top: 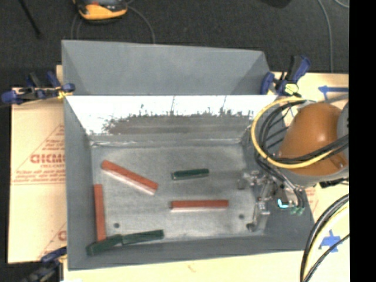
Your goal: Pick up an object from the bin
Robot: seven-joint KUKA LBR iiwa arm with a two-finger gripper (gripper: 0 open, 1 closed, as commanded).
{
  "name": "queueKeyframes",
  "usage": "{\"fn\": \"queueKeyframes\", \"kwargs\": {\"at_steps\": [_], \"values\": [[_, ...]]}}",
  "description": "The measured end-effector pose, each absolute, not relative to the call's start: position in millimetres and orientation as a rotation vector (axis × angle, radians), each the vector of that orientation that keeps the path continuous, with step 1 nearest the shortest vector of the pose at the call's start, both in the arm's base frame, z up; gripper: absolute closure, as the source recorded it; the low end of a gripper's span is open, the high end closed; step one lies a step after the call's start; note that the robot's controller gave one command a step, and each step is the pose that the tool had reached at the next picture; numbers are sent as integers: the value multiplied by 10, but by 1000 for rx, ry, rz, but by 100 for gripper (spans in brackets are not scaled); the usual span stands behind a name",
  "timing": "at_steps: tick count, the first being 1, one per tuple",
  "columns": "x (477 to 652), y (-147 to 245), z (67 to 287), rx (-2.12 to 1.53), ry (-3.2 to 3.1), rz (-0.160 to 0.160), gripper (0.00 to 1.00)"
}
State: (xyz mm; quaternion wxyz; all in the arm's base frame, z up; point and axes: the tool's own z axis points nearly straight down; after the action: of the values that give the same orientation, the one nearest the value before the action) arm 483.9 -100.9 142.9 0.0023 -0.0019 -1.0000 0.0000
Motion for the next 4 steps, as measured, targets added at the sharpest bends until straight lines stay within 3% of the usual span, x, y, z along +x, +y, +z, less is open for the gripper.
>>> {"fn": "queueKeyframes", "kwargs": {"at_steps": [1,3,4], "values": [[4859,-1007,1466,0,-3145,2,0],[5046,-744,873,-235,-3134,1,0],[5202,-326,799,-21,-3146,1,100]]}}
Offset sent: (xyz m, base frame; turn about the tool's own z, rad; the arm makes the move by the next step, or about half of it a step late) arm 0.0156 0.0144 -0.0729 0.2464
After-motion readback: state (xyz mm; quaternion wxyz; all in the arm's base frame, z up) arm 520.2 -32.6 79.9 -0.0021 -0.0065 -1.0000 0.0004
